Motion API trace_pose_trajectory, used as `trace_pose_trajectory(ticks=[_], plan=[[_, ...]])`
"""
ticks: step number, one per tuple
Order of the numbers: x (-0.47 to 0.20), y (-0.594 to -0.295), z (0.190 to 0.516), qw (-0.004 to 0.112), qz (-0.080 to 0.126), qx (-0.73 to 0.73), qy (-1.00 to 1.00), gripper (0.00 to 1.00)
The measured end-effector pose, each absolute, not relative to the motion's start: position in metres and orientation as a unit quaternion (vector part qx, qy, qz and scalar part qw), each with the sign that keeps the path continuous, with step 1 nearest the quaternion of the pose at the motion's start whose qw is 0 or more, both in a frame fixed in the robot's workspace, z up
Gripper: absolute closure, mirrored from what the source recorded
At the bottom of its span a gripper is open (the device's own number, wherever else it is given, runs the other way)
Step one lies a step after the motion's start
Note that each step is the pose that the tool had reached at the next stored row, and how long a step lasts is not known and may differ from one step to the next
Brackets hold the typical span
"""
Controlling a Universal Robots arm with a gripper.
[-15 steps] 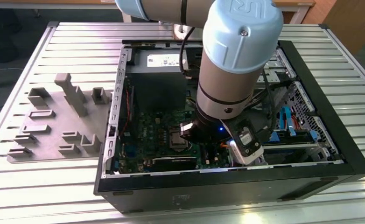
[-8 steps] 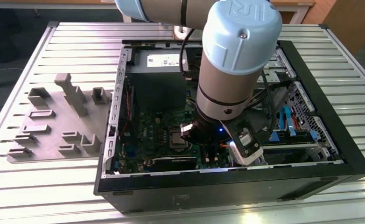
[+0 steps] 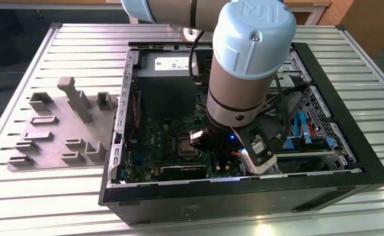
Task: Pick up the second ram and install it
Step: 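Press down the second ram until it locks into place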
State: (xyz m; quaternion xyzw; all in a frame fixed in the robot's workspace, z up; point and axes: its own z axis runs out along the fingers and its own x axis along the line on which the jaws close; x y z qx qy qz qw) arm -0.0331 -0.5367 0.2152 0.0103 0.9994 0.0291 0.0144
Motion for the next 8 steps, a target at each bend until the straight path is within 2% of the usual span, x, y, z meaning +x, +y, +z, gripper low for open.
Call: trace_pose_trajectory(ticks=[8], plan=[[-0.033,-0.537,0.243,0.014,0.029,0.010,0.999,0.89]])
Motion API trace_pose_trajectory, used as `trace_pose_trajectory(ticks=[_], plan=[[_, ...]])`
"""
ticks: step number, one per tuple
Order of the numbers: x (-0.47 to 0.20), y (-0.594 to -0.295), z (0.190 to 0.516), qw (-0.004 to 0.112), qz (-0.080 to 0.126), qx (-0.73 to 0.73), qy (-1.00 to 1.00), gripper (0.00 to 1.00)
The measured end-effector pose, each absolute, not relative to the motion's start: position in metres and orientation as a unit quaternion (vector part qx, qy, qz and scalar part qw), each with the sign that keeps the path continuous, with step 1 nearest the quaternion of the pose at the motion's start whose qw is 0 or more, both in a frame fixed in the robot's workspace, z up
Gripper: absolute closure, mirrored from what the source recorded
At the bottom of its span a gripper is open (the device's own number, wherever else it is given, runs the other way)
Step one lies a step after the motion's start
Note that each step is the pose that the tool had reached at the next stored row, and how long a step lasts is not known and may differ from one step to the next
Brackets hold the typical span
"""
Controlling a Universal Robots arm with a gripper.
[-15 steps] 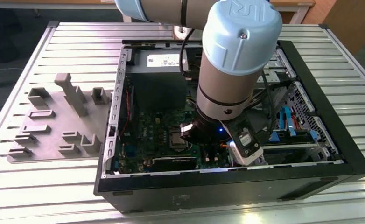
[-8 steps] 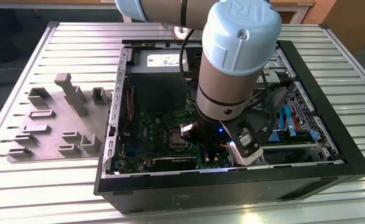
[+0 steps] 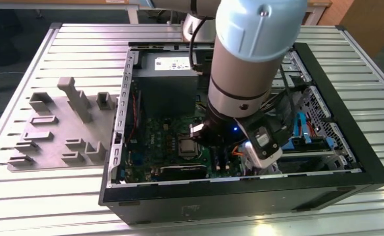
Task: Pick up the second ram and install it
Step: 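Press down the second ram until it locks into place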
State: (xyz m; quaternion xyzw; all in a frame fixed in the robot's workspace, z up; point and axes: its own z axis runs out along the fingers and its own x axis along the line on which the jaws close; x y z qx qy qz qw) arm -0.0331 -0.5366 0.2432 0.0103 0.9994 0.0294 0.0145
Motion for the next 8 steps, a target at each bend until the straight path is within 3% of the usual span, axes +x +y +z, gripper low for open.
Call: trace_pose_trajectory(ticks=[8], plan=[[-0.0331,-0.5312,0.2482,0.014,0.029,0.010,0.999,0.89]])
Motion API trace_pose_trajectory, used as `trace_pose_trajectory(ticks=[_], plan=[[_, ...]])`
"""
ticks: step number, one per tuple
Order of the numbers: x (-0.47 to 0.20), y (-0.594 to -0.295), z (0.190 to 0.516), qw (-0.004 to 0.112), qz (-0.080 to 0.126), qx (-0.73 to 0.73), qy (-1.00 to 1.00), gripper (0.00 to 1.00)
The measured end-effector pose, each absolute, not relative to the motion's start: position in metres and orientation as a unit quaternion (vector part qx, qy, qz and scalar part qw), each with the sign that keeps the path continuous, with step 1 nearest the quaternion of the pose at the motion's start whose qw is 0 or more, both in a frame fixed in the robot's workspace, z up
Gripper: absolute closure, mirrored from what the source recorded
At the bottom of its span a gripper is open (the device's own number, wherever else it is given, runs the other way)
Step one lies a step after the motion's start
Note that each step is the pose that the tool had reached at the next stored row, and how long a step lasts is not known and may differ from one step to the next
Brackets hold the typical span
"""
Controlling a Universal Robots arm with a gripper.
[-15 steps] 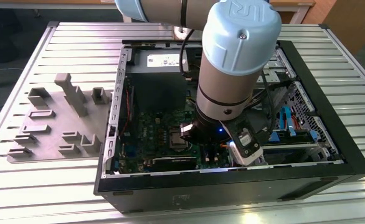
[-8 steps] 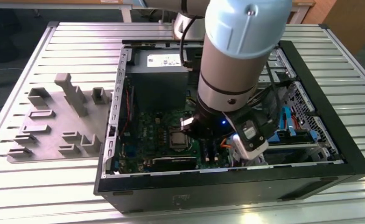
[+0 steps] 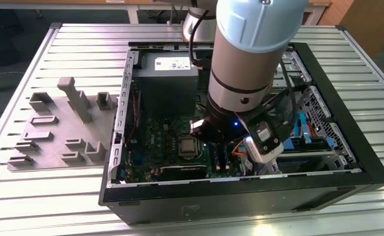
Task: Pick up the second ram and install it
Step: 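Press down the second ram until it locks into place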
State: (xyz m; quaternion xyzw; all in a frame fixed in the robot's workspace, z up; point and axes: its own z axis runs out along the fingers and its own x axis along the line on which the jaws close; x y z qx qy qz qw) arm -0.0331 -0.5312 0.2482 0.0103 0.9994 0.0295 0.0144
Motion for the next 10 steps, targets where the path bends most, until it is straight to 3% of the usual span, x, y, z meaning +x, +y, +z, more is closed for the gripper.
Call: trace_pose_trajectory(ticks=[10], plan=[[-0.033,-0.501,0.248,0.014,0.030,0.010,0.999,0.89]])
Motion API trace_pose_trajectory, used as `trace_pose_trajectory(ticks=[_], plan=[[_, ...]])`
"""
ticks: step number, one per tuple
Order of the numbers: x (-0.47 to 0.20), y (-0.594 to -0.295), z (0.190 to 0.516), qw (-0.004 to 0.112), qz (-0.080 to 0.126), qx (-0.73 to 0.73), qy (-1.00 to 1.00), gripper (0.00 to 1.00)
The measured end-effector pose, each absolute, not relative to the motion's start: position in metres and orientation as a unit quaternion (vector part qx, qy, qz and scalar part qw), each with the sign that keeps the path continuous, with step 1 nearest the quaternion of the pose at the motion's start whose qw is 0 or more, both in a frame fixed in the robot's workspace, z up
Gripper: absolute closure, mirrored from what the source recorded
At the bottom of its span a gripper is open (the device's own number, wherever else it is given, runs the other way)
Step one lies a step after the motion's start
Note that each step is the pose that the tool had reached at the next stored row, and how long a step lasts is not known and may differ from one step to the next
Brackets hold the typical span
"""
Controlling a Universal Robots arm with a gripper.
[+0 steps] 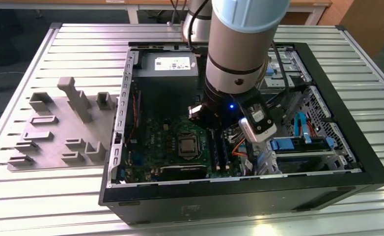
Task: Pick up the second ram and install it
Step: 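Press down the second ram until it locks into place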
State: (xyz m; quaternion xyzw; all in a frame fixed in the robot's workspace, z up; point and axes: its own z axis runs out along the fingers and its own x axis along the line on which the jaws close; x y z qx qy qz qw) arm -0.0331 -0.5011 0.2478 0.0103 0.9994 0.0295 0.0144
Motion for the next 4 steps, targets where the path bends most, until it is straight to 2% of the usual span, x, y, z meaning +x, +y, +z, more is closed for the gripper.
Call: trace_pose_trajectory(ticks=[4], plan=[[-0.0331,-0.5010,0.2478,0.014,0.029,0.010,0.999,0.89]])
